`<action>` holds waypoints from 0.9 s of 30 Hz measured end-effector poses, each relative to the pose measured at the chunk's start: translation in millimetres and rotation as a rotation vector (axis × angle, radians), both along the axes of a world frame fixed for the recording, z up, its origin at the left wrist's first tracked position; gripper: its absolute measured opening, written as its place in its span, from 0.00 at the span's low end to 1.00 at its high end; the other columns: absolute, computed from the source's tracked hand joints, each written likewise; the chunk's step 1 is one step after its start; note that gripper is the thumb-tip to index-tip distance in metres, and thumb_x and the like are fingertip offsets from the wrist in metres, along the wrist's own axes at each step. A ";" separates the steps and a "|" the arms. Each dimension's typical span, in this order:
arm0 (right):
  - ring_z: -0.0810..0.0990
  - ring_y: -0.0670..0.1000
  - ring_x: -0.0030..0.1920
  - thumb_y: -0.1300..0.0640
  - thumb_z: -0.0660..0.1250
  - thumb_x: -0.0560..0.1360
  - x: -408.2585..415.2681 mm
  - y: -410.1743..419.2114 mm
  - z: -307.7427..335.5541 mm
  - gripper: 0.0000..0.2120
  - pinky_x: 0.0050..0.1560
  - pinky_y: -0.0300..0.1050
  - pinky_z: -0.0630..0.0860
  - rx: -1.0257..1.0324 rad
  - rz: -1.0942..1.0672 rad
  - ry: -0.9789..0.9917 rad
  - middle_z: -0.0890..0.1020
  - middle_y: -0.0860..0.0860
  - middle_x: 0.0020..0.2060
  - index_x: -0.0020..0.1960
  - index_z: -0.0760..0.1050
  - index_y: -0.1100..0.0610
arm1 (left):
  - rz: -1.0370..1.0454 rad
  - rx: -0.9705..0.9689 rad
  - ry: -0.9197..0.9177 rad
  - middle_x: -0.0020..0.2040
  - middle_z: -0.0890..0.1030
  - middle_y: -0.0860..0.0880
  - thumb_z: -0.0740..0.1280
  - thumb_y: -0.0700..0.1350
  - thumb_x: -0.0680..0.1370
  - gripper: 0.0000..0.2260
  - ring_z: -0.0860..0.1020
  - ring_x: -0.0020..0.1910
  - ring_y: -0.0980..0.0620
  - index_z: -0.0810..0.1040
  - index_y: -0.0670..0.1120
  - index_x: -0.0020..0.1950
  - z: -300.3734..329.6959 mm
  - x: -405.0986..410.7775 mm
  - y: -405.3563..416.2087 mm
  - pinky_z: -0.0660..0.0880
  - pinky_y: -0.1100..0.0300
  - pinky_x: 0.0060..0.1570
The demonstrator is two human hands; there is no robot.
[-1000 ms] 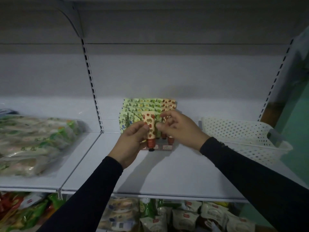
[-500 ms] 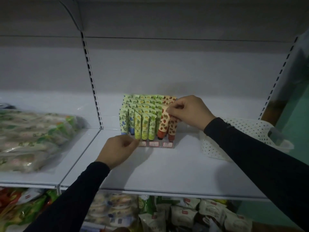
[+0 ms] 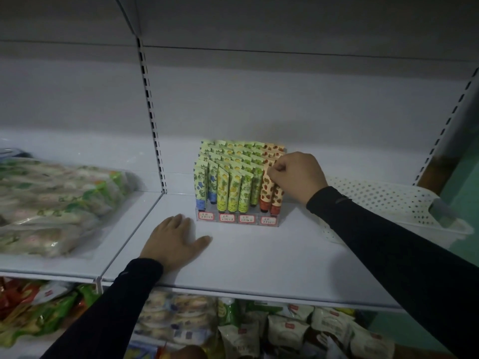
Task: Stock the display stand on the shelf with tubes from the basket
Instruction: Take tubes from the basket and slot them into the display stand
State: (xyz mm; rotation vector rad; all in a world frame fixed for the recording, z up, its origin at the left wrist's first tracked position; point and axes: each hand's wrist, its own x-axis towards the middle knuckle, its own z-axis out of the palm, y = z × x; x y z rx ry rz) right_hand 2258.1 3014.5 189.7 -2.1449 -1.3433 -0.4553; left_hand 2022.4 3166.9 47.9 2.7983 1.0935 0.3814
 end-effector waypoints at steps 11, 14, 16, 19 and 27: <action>0.78 0.56 0.36 0.56 0.64 0.75 -2.4 1.1 -3.8 0.15 0.38 0.46 0.75 0.000 -0.004 0.010 0.80 0.57 0.31 0.34 0.77 0.63 | -0.013 0.026 -0.045 0.50 0.73 0.50 0.51 0.73 0.70 0.28 0.72 0.56 0.48 0.70 0.50 0.46 -2.4 0.9 1.6 0.68 0.53 0.59; 0.79 0.55 0.37 0.56 0.64 0.75 -2.8 1.6 -4.8 0.14 0.40 0.47 0.78 0.010 -0.010 0.016 0.82 0.57 0.33 0.35 0.79 0.62 | -0.011 0.026 -0.047 0.50 0.73 0.51 0.51 0.73 0.70 0.28 0.72 0.57 0.49 0.70 0.50 0.46 -2.0 1.3 0.3 0.68 0.54 0.59; 0.78 0.55 0.35 0.56 0.64 0.75 -4.0 2.1 -5.8 0.15 0.39 0.47 0.77 0.013 -0.008 0.006 0.81 0.57 0.31 0.34 0.78 0.62 | -0.010 0.025 -0.046 0.50 0.73 0.51 0.51 0.73 0.70 0.28 0.72 0.57 0.49 0.71 0.50 0.47 -2.4 1.3 0.6 0.68 0.54 0.60; 0.76 0.54 0.34 0.56 0.64 0.76 -3.2 2.0 -5.4 0.15 0.36 0.44 0.73 0.009 0.004 -0.015 0.79 0.56 0.30 0.32 0.77 0.62 | -0.017 0.035 -0.048 0.51 0.74 0.51 0.51 0.73 0.70 0.28 0.72 0.58 0.49 0.71 0.50 0.48 -3.3 0.7 1.9 0.68 0.54 0.60; 0.77 0.54 0.36 0.55 0.65 0.76 4.4 1.5 -4.3 0.14 0.37 0.45 0.72 -0.015 0.040 -0.050 0.81 0.55 0.33 0.36 0.80 0.63 | -0.011 0.030 -0.049 0.52 0.74 0.50 0.51 0.73 0.71 0.28 0.72 0.59 0.49 0.71 0.50 0.48 -5.5 0.4 3.1 0.67 0.54 0.61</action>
